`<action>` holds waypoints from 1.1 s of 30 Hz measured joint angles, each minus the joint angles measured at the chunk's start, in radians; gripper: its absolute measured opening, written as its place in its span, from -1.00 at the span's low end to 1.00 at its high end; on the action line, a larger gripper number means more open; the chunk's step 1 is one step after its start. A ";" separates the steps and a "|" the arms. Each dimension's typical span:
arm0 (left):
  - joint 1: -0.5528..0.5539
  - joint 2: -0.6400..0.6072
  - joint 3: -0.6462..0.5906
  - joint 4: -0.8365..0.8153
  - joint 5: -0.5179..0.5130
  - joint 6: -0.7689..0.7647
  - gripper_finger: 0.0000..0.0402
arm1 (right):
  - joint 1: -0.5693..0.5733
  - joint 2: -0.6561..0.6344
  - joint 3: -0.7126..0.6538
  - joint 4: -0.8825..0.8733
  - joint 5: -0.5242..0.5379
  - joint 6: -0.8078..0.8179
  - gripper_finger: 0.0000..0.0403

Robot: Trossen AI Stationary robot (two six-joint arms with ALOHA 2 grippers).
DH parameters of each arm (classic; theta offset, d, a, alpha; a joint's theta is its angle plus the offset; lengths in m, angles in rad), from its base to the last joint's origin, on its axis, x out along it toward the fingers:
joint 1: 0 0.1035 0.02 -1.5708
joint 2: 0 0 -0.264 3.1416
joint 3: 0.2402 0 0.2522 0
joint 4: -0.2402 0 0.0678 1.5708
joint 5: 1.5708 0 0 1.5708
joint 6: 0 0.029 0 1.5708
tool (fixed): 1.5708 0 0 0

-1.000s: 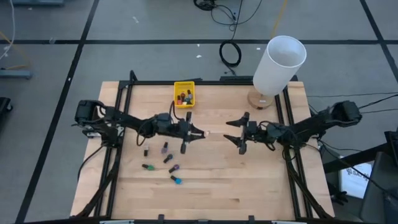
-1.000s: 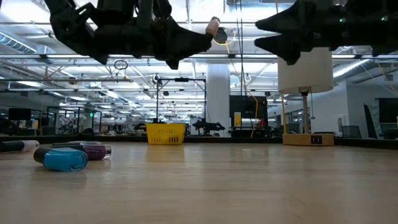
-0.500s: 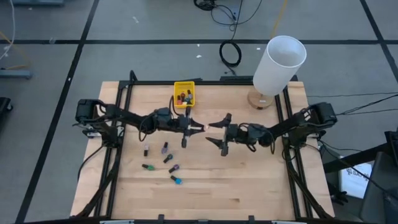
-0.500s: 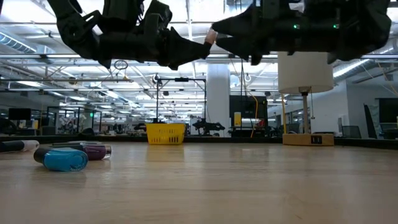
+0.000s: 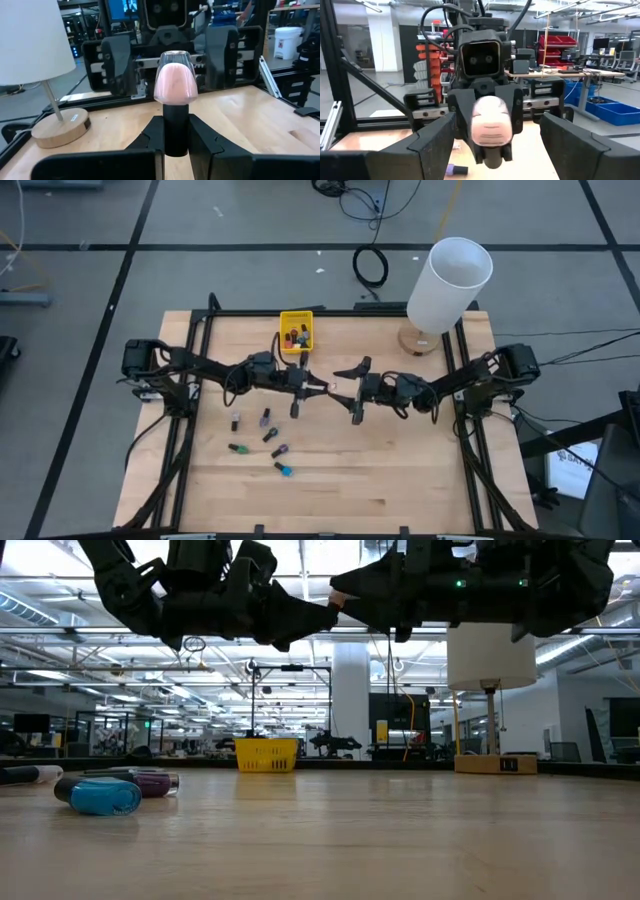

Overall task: Pick & Place Nail Polish
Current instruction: Put the pink nail polish bottle into the yellow bin

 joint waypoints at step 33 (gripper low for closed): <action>-0.031 0.001 0.020 -0.077 -0.027 -0.103 -0.37 | -0.026 -0.002 0.004 0.025 -0.152 0.011 -0.48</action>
